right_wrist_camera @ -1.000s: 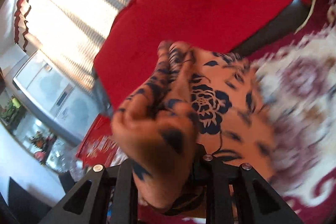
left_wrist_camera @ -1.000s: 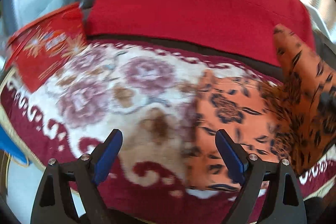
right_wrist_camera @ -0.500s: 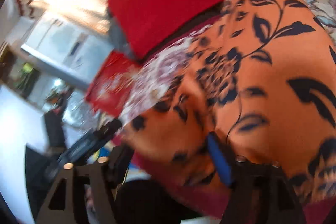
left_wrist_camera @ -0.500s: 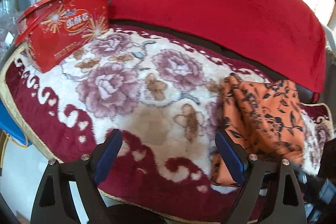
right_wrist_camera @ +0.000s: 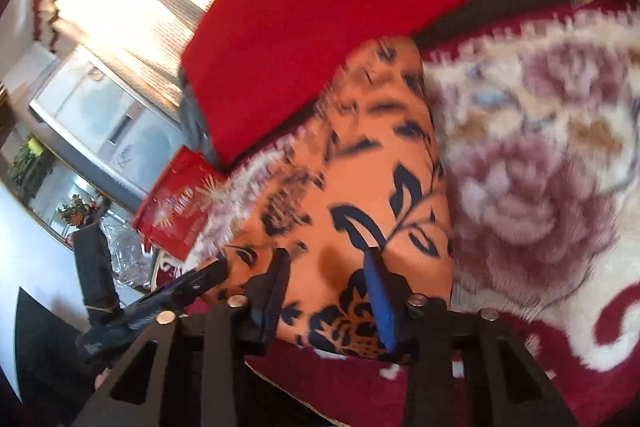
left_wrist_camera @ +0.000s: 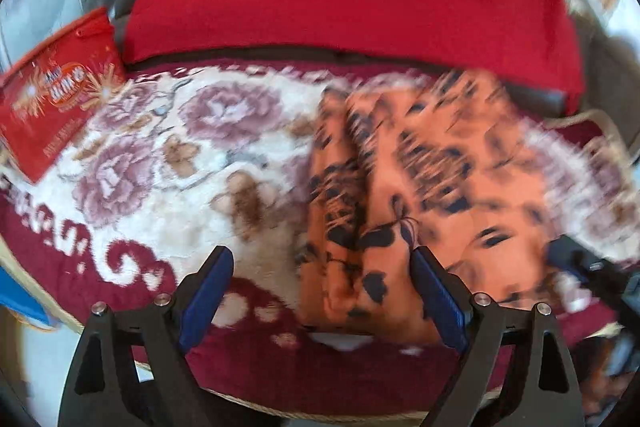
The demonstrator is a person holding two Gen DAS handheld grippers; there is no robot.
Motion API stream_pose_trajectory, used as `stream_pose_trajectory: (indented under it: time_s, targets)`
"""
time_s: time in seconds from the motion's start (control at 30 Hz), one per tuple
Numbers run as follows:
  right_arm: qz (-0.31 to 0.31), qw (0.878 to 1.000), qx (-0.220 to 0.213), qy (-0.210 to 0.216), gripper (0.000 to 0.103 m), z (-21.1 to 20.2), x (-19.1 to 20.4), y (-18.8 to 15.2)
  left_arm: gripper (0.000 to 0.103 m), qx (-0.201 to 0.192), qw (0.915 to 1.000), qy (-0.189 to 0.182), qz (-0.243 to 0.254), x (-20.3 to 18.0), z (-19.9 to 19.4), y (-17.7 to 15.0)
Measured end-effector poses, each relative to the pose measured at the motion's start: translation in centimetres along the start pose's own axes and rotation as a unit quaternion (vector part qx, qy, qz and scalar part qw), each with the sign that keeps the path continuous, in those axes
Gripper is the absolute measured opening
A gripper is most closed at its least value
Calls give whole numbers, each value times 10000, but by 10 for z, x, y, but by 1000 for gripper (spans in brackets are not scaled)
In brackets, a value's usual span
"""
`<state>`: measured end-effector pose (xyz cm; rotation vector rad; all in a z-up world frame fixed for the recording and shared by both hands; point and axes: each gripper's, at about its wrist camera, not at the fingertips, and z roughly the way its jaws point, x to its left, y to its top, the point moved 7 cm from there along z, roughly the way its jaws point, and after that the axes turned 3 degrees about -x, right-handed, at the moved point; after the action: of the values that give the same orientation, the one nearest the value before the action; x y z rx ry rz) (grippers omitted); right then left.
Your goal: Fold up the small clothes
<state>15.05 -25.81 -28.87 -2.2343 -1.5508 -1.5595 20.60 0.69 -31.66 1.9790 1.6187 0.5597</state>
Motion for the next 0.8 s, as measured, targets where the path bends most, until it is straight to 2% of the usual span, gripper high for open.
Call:
stream_pose_trajectory:
  time_s: [0.03, 0.1, 0.2, 0.3, 0.43, 0.57, 0.63, 0.7, 0.8]
  targets:
    - [71, 9999, 123, 20, 38, 7, -4, -3, 91, 125, 9997, 207, 83, 2, 13, -6]
    - [125, 9994, 294, 132, 38, 14, -3, -5, 91, 489, 9985, 226, 48, 7, 33, -17]
    - [10, 9990, 407, 164, 37, 12, 1, 3, 91, 503, 9986, 21, -178, 13, 33, -16]
    - [-9, 9998, 58, 182, 39, -1, 9, 38, 91, 417, 9989, 12, -194, 16, 21, -6]
    - [-108, 9998, -49, -185, 39, 20, 11, 84, 91, -55, 9999, -57, -138, 12, -1, 19]
    - [46, 9975, 130, -690, 39, 67, -2, 116, 91, 152, 9998, 87, 133, 1, 21, 19]
    - [307, 9929, 466, -1047, 38, 97, -25, 117, 91, 348, 9989, 218, 236, 2, 41, 10]
    - [469, 9899, 729, -1119, 38, 113, -37, 112, 91, 379, 9992, 125, 60, 6, 48, 3]
    - [404, 9923, 555, -1028, 40, 102, -30, 114, 91, 294, 9995, 98, 21, 9, 42, 4]
